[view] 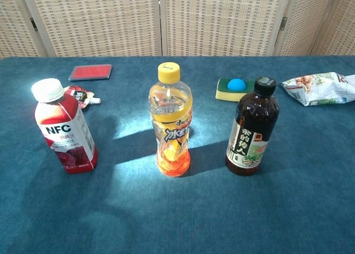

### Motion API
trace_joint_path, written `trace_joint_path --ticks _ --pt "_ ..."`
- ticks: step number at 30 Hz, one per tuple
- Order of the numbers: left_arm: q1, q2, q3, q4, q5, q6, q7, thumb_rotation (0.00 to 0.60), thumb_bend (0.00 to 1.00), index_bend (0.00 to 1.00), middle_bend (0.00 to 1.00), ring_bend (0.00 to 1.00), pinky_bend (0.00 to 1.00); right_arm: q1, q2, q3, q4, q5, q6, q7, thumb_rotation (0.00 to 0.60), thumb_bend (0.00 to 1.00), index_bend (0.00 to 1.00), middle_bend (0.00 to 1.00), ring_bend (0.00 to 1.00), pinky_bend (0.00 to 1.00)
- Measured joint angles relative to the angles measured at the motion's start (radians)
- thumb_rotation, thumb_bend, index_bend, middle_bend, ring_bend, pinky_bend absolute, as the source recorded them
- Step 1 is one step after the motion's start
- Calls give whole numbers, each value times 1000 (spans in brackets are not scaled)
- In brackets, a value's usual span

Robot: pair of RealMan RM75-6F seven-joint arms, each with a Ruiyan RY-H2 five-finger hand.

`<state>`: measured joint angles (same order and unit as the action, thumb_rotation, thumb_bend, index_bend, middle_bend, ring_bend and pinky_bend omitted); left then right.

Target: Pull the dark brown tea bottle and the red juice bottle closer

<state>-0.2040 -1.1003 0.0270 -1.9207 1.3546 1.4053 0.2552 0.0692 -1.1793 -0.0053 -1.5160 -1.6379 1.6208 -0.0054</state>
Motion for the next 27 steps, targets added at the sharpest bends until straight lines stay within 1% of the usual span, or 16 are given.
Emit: trace_joint_path --ticks 3,6,10,14,18,22,27 --pt "31 8 21 -4 42 44 37 600 65 5 0 23 283 -8 0 23 -9 31 -1 -31 600 270 598 500 456 522" --pt "64 18 42 1 80 79 53 600 65 5 0 21 276 -13 0 34 -13 51 -3 -47 600 271 598 497 452 522" --pt "85 29 51 4 116 111 79 600 65 34 0 20 274 -18 7 44 -27 83 -15 -62 600 270 598 489 441 522" --pt "108 20 45 16 174 173 62 600 65 120 0 47 274 -23 30 51 -46 112 -34 -62 600 271 598 487 439 522" --pt "137 -9 34 55 221 225 36 600 65 158 0 65 274 -25 49 55 -55 127 -52 -40 600 270 598 487 439 522" --pt "147 -15 19 63 218 231 34 600 65 163 0 68 274 -27 60 54 -59 126 -61 -28 600 270 598 487 439 521" --pt "146 -17 8 68 200 207 33 600 65 167 2 69 274 -28 58 52 -62 118 -64 -34 600 271 598 487 439 522"
